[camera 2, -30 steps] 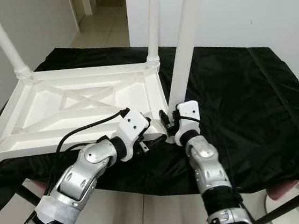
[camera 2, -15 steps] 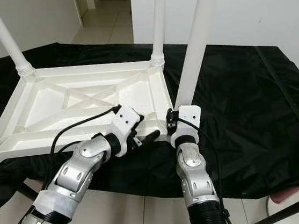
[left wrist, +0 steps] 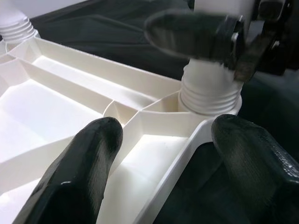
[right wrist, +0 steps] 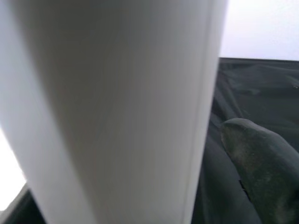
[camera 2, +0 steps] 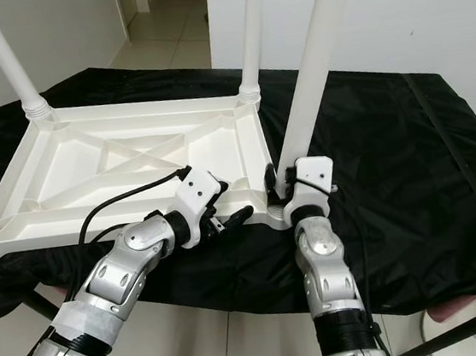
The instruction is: Building children table
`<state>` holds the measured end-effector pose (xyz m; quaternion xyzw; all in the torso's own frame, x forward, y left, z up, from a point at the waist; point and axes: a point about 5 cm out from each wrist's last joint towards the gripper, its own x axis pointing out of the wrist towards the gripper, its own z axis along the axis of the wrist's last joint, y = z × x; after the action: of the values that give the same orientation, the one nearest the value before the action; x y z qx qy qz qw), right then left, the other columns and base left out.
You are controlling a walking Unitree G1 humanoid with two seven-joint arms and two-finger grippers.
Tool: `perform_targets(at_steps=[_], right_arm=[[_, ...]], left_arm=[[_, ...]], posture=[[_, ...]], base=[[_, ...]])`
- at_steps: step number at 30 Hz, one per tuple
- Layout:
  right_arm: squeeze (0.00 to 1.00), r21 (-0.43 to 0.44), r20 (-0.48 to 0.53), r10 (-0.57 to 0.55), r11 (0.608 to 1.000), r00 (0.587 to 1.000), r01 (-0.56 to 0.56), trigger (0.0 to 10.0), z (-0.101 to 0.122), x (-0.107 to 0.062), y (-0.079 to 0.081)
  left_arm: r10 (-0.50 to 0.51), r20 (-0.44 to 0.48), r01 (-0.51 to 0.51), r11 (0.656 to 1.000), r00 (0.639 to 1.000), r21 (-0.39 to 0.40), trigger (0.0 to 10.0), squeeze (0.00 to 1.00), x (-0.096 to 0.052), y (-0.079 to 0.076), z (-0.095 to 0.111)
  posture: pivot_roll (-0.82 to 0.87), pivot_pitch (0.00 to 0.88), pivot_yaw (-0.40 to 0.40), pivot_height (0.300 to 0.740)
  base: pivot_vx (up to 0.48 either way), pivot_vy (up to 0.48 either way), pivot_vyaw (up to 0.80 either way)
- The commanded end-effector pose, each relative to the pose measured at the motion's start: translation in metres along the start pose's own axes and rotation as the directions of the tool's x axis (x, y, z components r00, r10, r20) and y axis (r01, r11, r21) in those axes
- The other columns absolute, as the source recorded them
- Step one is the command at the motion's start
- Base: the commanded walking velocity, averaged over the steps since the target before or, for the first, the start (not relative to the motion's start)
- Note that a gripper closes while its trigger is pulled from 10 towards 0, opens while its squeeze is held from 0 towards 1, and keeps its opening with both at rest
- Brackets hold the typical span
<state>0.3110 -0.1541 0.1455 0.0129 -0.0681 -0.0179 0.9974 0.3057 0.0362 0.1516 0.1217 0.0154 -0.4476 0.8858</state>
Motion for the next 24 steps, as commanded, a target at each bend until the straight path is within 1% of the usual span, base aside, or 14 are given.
perform_targets(at_steps=[1, 2, 3, 4, 5, 6, 8, 9, 10, 11, 12, 16, 18, 24], right_arm=[[1.0, 0.013, 0.002, 0.032, 0.999, 0.999, -0.032, 10.0, 0.001, 0.003, -0.001], [1.0, 0.013, 0.002, 0.032, 0.999, 0.999, -0.032, 10.0, 0.001, 0.003, -0.001], [0.96, 0.021, 0.003, 0.105, 0.994, 0.994, -0.105, 10.0, 0.003, 0.004, 0.002], [0.96, 0.021, 0.003, 0.105, 0.994, 0.994, -0.105, 10.0, 0.003, 0.004, 0.002], [0.0, 0.011, 0.007, 0.205, 0.979, 0.979, -0.205, 10.0, 0.005, 0.005, 0.003], [0.0, 0.011, 0.007, 0.205, 0.979, 0.979, -0.205, 10.0, 0.005, 0.005, 0.003], [0.0, -0.025, 0.015, 0.352, 0.936, 0.936, -0.351, 10.0, 0.011, 0.007, 0.0], [0.0, -0.025, 0.015, 0.352, 0.936, 0.936, -0.351, 10.0, 0.011, 0.007, 0.0], [0.0, -0.047, 0.025, 0.431, 0.902, 0.902, -0.429, 10.0, 0.016, 0.01, -0.006], [0.0, -0.046, 0.027, 0.452, 0.892, 0.892, -0.45, 10.0, 0.018, 0.011, -0.008], [0.0, -0.046, 0.027, 0.452, 0.892, 0.892, -0.45, 10.0, 0.018, 0.011, -0.008], [0.0, -0.053, 0.038, 0.526, 0.85, 0.849, -0.524, 10.0, 0.023, 0.012, -0.012], [0.0, -0.071, 0.034, 0.532, 0.846, 0.846, -0.529, 10.0, 0.024, 0.013, -0.013], [0.0, -0.049, 0.032, 0.56, 0.828, 0.828, -0.558, 10.0, 0.023, 0.012, -0.015]], left_arm=[[0.013, 0.001, -0.013, 0.999, 1.0, 0.029, 10.0, 0.0, 0.001, 0.004, 0.002], [0.013, 0.001, -0.013, 0.999, 1.0, 0.029, 10.0, 0.0, 0.001, 0.004, 0.002], [0.011, 0.001, -0.011, 0.999, 1.0, 0.035, 10.0, 0.0, 0.0, 0.005, 0.002], [0.011, 0.001, -0.011, 0.999, 1.0, 0.035, 10.0, 0.0, 0.0, 0.005, 0.002], [0.01, 0.001, -0.01, 0.999, 1.0, 0.038, 10.0, 0.0, 0.0, 0.005, 0.003], [0.01, 0.001, -0.01, 0.999, 1.0, 0.038, 10.0, 0.0, 0.0, 0.005, 0.003], [0.01, 0.001, -0.01, 0.999, 1.0, 0.041, 10.0, 0.0, 0.0, 0.006, 0.003], [0.01, 0.001, -0.01, 0.999, 1.0, 0.041, 10.0, 0.0, 0.0, 0.006, 0.003], [0.01, 0.0, -0.01, 0.999, 1.0, 0.042, 10.0, 0.0, 0.001, 0.007, 0.003], [0.009, 0.0, -0.009, 0.999, 1.0, 0.043, 10.0, 0.0, 0.001, 0.007, 0.003], [0.009, 0.0, -0.009, 0.999, 1.0, 0.043, 10.0, 0.0, 0.001, 0.007, 0.003], [0.008, -0.001, -0.008, 0.999, 1.0, 0.044, 10.0, 0.0, 0.001, 0.008, 0.002], [0.007, 0.001, -0.008, 0.999, 1.0, 0.044, 10.0, 0.0, 0.0, 0.008, 0.002], [0.007, 0.0, -0.007, 0.999, 1.0, 0.047, 10.0, 0.0, 0.0, 0.009, 0.002]], posture=[[0.08, 0.0, -0.036, 0.74], [0.08, 0.0, -0.036, 0.74], [0.07, 0.0, -0.032, 0.74], [0.07, 0.0, -0.032, 0.74], [0.07, 0.0, -0.03, 0.74], [0.07, 0.0, -0.03, 0.74], [0.06, 0.0, -0.025, 0.74], [0.06, 0.0, -0.025, 0.74], [0.06, 0.0, -0.024, 0.74], [0.06, 0.0, -0.024, 0.74], [0.06, 0.0, -0.024, 0.74], [0.05, 0.0, -0.021, 0.74], [0.05, 0.0, -0.019, 0.74], [0.06, 0.0, -0.016, 0.74]], base=[[0.0, 0.0, 0.0], [0.0, 0.0, 0.0], [0.0, 0.0, 0.0], [0.0, 0.0, 0.0], [0.0, 0.0, 0.0], [0.0, 0.0, 0.0], [0.0, 0.0, 0.0], [0.0, 0.0, 0.0], [0.0, 0.0, 0.0], [0.0, 0.0, 0.0], [0.0, 0.0, 0.0], [0.0, 0.0, 0.0], [0.0, 0.0, 0.0], [0.0, 0.0, 0.0]])
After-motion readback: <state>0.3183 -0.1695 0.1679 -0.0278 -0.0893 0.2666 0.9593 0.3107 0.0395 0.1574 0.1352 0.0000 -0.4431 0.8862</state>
